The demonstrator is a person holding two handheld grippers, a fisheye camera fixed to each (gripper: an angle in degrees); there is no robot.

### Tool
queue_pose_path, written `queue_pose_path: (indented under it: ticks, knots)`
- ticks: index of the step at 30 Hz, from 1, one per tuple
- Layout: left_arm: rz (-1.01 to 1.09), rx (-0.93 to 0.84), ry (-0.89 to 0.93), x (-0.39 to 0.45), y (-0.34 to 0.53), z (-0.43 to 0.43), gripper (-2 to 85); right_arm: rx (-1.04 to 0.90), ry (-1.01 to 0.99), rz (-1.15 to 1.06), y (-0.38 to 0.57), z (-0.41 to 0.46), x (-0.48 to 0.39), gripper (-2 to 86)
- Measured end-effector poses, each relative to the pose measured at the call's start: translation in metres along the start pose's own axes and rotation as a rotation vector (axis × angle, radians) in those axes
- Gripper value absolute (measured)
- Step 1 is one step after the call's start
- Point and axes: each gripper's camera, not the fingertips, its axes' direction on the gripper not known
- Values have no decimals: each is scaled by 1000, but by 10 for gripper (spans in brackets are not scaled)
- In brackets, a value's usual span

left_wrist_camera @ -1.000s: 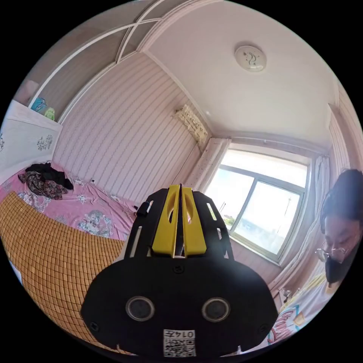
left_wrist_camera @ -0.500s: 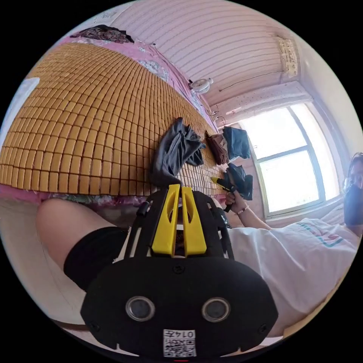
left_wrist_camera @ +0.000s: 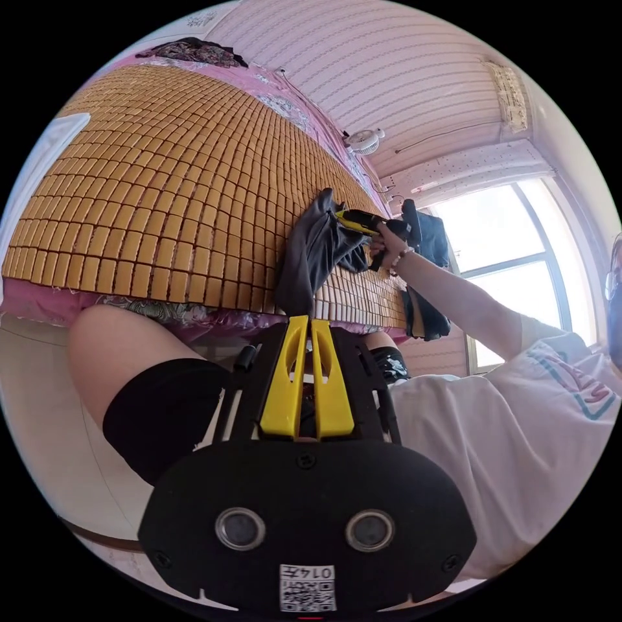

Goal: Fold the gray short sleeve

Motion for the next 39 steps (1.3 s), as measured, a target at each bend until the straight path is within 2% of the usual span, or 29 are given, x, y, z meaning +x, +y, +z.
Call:
queue_pose_path:
  ticks: [3,6,11,13,16,19,23,28,33,36,39]
  knots:
    - [-14,14,-10,-3,-1,2,-10,15,-29,107,-14,12,17,65]
    - [-10,38,-21,-2,-5,1,-10,-1,-84,187,-16,12,39,11]
    - [71,72,2,9,-13,4,-10,267,-346,125,38,-82,83,-5]
    - [127,79,51,18,-16,8,-10,365,-373,74,80,-124,102,-6]
    - [263,68,161,45,-20,19,-10,481,-270,50,165,-185,139,-5]
    - [397,21,248,79,-20,36,-10,541,-152,160,257,-223,181,-1]
    - [482,-81,303,111,-13,67,-10,465,-85,456,363,-212,237,11]
    - [499,-187,271,126,-1,94,-10,415,-79,629,422,-182,256,43]
    - [479,-179,238,133,7,96,-10,448,-84,591,421,-174,253,55]
    - [463,-166,222,136,9,97,-10,395,-83,522,406,-160,246,62]
    - [454,-160,212,139,12,98,-10,283,21,463,393,-138,238,71]
